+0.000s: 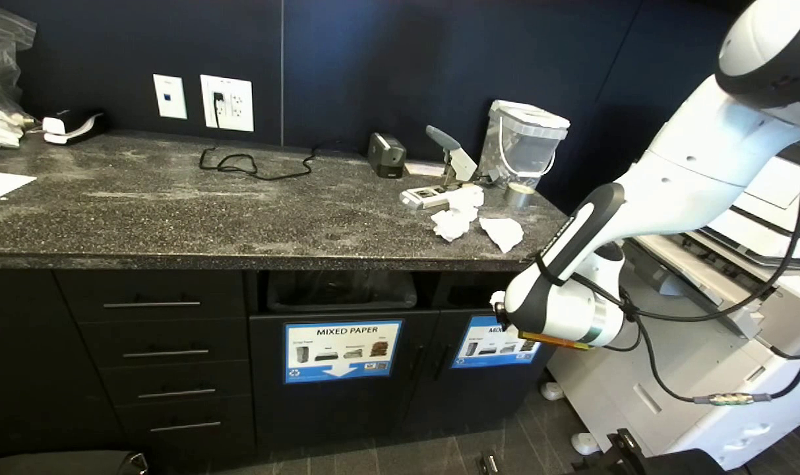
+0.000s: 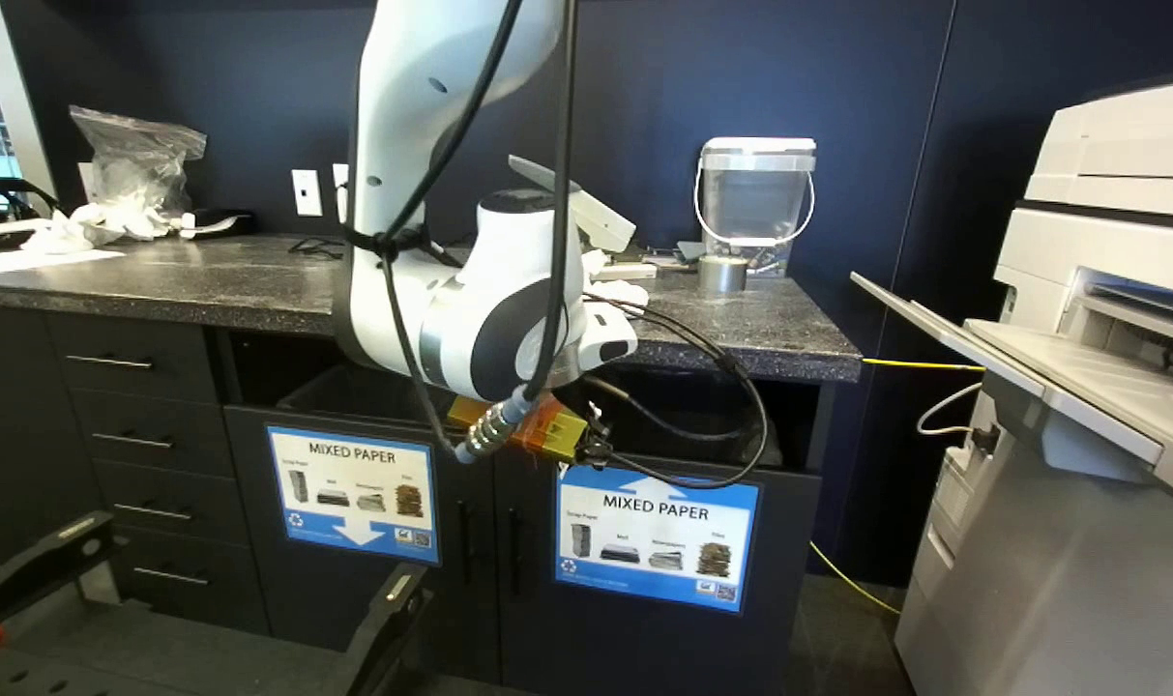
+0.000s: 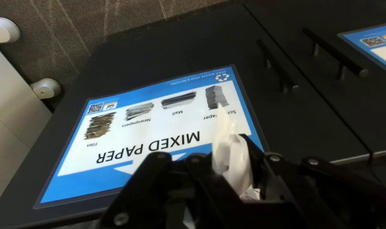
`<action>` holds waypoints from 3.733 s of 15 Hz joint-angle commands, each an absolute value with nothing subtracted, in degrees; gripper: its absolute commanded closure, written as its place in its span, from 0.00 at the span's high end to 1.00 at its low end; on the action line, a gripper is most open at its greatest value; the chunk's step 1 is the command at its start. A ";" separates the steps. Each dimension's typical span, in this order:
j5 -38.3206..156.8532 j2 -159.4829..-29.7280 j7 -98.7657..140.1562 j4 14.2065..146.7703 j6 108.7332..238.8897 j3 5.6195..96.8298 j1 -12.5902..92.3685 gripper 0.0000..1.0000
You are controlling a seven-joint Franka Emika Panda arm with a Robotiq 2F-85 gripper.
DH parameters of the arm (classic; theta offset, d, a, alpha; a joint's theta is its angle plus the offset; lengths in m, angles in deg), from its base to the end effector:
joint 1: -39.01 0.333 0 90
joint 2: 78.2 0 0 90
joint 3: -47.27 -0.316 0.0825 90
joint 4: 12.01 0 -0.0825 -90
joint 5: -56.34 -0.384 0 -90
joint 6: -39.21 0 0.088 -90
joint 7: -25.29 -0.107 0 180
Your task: Put the tissues inside the rubbish bin.
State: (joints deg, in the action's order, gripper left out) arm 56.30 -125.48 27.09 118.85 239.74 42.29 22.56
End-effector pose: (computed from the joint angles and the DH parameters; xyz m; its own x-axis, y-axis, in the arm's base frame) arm 0.4968 -0.0963 0.0418 0.9010 -0.2026 0.3836 -0.1981 -0.9788 -0.0518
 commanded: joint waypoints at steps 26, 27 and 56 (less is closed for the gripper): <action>60.11 -143.67 21.39 92.30 246.49 40.87 20.92 0.77; 60.00 -143.83 21.35 92.26 246.71 41.00 21.28 0.84; 56.01 -95.36 43.57 104.67 176.33 39.59 18.47 1.00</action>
